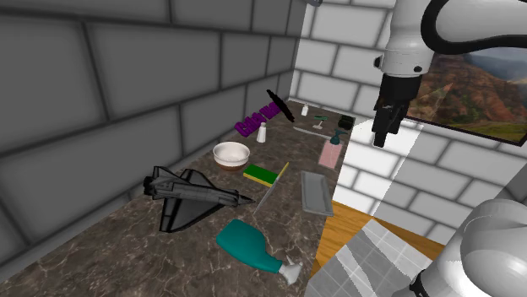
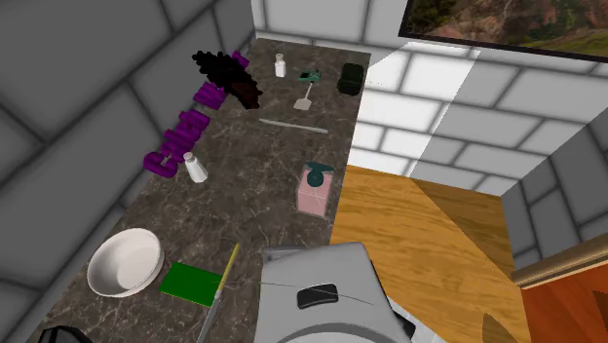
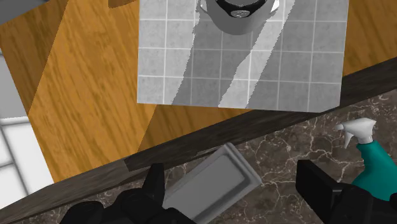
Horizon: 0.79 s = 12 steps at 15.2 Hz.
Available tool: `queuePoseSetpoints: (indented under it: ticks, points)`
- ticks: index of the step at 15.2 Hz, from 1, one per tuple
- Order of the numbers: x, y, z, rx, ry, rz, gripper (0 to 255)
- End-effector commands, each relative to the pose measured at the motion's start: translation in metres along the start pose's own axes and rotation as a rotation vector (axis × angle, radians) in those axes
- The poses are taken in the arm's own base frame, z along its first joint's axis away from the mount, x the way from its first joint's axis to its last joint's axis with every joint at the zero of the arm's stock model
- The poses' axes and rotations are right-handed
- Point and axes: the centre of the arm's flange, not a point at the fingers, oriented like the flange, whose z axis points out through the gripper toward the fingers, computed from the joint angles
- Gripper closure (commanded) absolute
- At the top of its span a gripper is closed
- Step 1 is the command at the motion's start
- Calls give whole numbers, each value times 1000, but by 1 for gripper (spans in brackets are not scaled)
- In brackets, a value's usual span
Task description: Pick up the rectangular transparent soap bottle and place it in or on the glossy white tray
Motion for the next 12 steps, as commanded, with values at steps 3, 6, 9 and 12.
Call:
queuePoseSetpoints:
  ticks: [3, 6, 9, 12]
  points:
    - [16, 21, 8, 11, 3, -8, 0]
    - [39, 52, 20, 28, 8, -20, 0]
    - [64, 83, 33, 45, 12, -32, 0]
    - [88, 114, 46, 62, 17, -44, 0]
